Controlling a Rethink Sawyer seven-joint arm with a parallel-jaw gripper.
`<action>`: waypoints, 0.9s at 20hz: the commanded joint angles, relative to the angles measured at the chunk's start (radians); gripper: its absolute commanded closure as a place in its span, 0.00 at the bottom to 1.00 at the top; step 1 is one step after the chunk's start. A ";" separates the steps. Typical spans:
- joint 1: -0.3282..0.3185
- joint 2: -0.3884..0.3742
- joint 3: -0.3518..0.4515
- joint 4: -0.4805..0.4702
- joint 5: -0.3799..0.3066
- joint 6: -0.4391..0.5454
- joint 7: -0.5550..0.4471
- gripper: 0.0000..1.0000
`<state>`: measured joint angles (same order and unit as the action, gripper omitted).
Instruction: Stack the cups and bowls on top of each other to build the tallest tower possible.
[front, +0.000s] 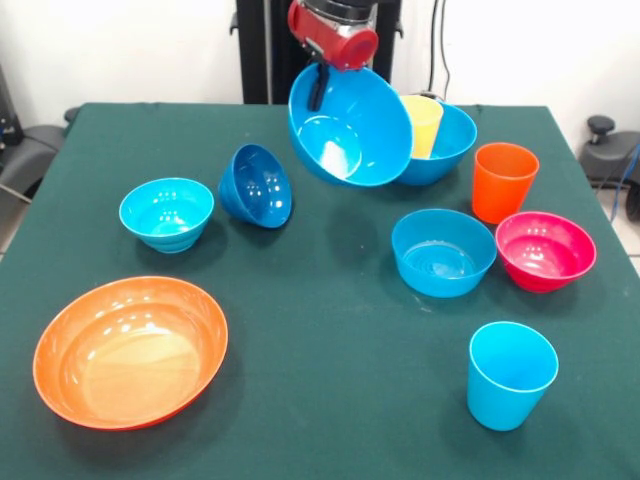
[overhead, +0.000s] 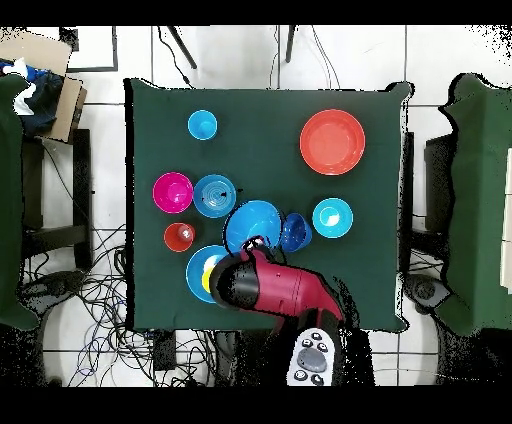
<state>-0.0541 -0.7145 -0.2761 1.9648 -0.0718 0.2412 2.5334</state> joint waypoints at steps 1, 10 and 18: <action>0.008 0.002 0.128 0.001 0.003 0.089 0.020 1.00; 0.042 -0.097 0.125 0.002 0.029 0.232 0.022 1.00; 0.032 -0.242 0.112 0.112 0.026 0.305 0.004 1.00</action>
<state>-0.0211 -0.8455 -0.2465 1.9775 -0.0682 0.4317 2.5334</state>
